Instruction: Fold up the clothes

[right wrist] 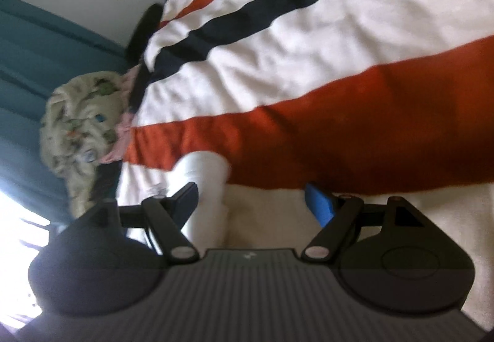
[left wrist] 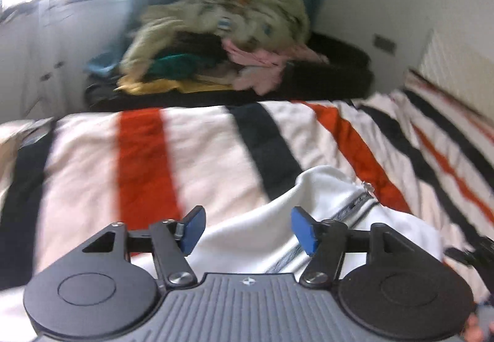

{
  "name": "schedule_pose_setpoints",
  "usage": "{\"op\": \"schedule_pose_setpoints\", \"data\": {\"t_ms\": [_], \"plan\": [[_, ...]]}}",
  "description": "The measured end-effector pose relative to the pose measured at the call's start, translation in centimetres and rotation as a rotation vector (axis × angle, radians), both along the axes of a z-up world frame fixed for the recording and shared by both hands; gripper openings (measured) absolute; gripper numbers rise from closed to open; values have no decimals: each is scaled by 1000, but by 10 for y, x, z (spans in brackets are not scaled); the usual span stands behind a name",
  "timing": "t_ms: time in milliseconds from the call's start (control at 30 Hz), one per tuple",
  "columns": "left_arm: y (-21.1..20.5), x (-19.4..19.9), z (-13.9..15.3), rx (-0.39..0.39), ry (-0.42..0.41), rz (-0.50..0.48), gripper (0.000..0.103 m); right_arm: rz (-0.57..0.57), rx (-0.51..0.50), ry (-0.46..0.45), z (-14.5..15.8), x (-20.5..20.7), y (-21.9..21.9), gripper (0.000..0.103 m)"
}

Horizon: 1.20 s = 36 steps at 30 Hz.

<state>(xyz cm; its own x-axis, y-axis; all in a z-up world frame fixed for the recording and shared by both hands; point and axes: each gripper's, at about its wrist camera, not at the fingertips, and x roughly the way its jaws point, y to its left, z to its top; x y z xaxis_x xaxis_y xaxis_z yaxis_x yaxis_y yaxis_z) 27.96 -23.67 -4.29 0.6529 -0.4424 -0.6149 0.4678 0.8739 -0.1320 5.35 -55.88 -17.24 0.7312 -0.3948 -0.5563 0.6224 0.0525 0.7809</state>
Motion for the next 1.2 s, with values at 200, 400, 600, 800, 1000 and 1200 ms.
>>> {"op": "schedule_pose_setpoints", "data": {"t_ms": [200,400,600,800,1000,1200], "plan": [[134,-87,26,26,-60,187,77,96,42,-82,8,-5,-5,78],[233,-137,18,9,-44,378,79,269,93,-75,19,9,17,78],[300,-141,-8,164,-95,611,81,450,47,12,32,29,34,78],[343,-142,-34,134,-3,728,82,497,140,34,23,42,41,79],[348,-150,-24,136,1,755,84,430,192,2,3,54,23,79],[337,-142,-27,132,6,764,88,458,66,-29,-2,77,11,79]]}}
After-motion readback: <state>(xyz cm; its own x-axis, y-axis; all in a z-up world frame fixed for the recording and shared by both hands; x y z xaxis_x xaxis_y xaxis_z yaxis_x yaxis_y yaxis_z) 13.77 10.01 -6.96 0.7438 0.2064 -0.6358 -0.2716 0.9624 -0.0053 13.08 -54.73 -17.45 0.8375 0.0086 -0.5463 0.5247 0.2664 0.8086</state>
